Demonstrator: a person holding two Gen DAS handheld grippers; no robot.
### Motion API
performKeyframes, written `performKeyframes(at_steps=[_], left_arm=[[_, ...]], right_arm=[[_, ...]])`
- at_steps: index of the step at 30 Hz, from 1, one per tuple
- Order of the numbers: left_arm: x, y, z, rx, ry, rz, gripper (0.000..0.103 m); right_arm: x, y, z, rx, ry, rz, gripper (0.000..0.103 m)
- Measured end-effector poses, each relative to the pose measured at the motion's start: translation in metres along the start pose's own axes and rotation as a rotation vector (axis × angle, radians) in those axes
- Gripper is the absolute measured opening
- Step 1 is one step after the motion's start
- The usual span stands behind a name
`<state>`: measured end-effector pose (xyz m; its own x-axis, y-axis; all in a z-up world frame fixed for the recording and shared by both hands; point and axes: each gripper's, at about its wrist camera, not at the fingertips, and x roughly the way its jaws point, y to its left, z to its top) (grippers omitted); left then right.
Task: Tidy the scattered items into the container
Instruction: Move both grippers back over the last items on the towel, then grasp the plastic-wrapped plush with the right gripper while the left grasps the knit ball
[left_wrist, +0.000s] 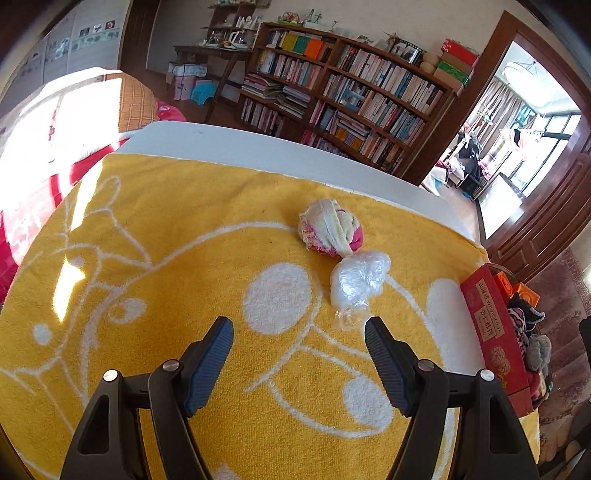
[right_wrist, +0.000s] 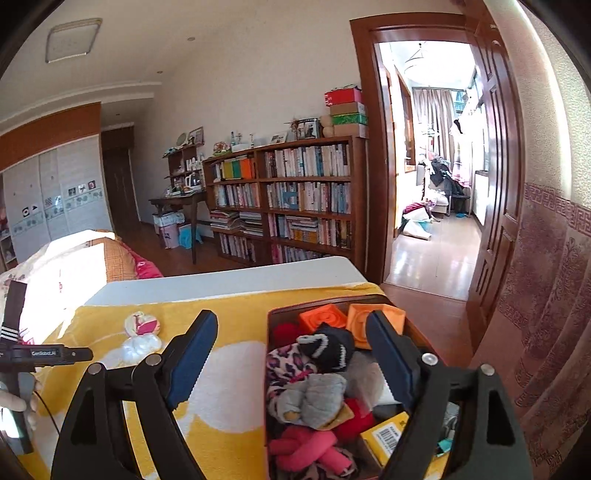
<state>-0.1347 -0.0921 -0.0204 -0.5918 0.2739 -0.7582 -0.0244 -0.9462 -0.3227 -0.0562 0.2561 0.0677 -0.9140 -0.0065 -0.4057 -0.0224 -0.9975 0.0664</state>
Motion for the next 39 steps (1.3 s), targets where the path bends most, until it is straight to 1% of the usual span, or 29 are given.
performKeyframes(at_steps=[3, 5, 7, 10, 14, 20, 23, 28, 32, 37, 38, 39], left_arm=[[-0.004, 0.003, 0.004, -0.011, -0.007, -0.005, 0.075], [-0.007, 0.007, 0.006, -0.026, -0.012, -0.013, 0.075], [-0.011, 0.011, 0.008, -0.038, -0.017, -0.013, 0.075], [-0.015, 0.016, 0.011, -0.035, -0.016, -0.015, 0.075], [-0.018, 0.028, 0.016, -0.032, -0.009, -0.001, 0.075], [-0.013, 0.04, 0.028, -0.042, 0.013, 0.007, 0.075], [-0.008, 0.037, 0.035, -0.017, 0.021, 0.018, 0.075], [0.007, 0.03, 0.047, 0.018, 0.047, 0.033, 0.075], [0.021, 0.025, 0.057, 0.037, 0.064, 0.039, 0.075], [0.037, 0.022, 0.065, 0.038, 0.082, 0.036, 0.075], [0.041, 0.022, 0.066, 0.036, 0.088, 0.036, 0.075], [0.045, 0.022, 0.067, 0.035, 0.094, 0.035, 0.075]], right_arm=[[0.025, 0.044, -0.003, -0.055, 0.096, 0.159, 0.087], [0.048, 0.075, -0.014, -0.093, 0.18, 0.248, 0.087], [0.071, 0.1, -0.025, -0.125, 0.261, 0.297, 0.087], [0.104, 0.124, -0.042, -0.126, 0.367, 0.343, 0.087], [0.132, 0.141, -0.055, -0.145, 0.428, 0.349, 0.087], [0.156, 0.162, -0.059, -0.201, 0.461, 0.354, 0.087], [0.167, 0.167, -0.06, -0.217, 0.468, 0.355, 0.087], [0.186, 0.17, -0.06, -0.207, 0.486, 0.359, 0.087], [0.199, 0.172, -0.057, -0.185, 0.499, 0.381, 0.087], [0.21, 0.179, -0.063, -0.19, 0.528, 0.418, 0.087], [0.211, 0.18, -0.065, -0.193, 0.535, 0.409, 0.081], [0.212, 0.179, -0.065, -0.192, 0.539, 0.398, 0.072]])
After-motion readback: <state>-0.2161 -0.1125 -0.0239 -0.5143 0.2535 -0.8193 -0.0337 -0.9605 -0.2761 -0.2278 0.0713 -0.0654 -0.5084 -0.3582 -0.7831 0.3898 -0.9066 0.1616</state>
